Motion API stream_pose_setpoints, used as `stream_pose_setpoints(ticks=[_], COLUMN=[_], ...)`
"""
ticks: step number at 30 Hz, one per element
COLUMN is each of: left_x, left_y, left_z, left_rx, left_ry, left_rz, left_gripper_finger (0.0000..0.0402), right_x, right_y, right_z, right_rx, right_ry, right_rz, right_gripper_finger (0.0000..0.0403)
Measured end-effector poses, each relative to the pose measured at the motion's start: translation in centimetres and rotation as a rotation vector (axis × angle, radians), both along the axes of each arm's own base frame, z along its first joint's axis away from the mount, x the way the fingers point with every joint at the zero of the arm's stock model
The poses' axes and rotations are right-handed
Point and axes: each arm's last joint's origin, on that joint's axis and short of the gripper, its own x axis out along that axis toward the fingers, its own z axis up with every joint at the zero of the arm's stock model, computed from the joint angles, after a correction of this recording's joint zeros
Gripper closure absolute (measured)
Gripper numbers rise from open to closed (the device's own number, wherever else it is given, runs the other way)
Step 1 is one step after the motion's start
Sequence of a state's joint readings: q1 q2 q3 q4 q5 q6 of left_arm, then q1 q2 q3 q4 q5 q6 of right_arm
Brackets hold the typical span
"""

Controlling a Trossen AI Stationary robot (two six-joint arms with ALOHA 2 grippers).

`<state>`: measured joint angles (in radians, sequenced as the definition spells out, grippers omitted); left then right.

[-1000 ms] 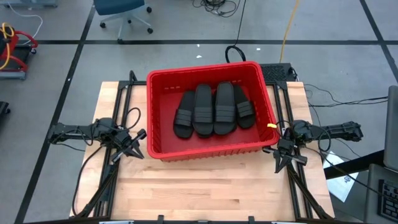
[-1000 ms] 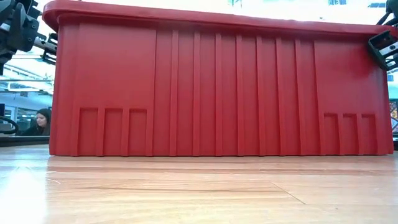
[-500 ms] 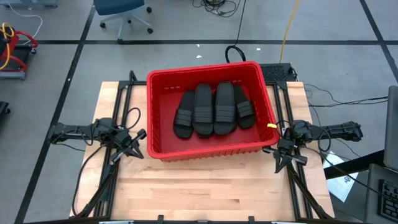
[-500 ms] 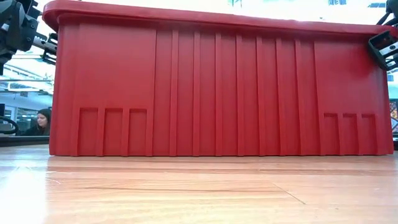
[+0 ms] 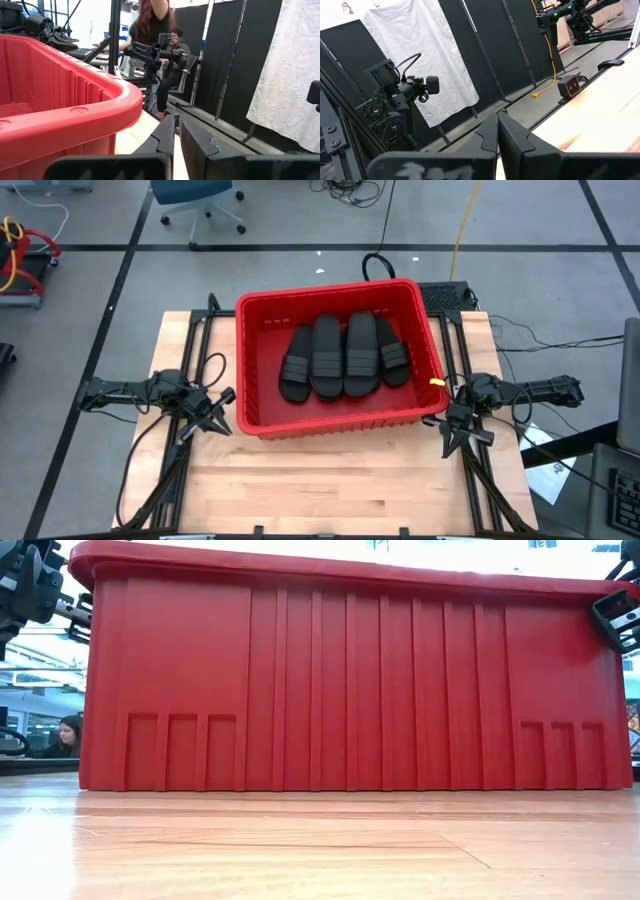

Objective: Pick and place slides into bin
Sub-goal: Return to Home Position

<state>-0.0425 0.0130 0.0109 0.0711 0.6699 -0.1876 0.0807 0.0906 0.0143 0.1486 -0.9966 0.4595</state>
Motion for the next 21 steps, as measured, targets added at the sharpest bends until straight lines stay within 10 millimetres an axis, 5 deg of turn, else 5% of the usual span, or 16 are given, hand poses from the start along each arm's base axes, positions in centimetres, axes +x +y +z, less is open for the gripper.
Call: stream_pose_setpoints(ticks=[12, 21], left_x=[0.00, 0.00], left_y=[0.00, 0.00], left_z=[0.00, 0.00], left_rx=[0.000, 0.000], left_ry=[0.000, 0.000], left_rz=[0.000, 0.000], left_gripper_finger=[0.0400, 0.0376], right_x=[0.00, 0.00], right_y=[0.00, 0.00], right_z=[0.00, 0.00], right_rx=[0.000, 0.000], right_ry=[0.000, 0.000], right_rz=[0.000, 0.000], right_gripper_finger=[0.0403, 0.0403])
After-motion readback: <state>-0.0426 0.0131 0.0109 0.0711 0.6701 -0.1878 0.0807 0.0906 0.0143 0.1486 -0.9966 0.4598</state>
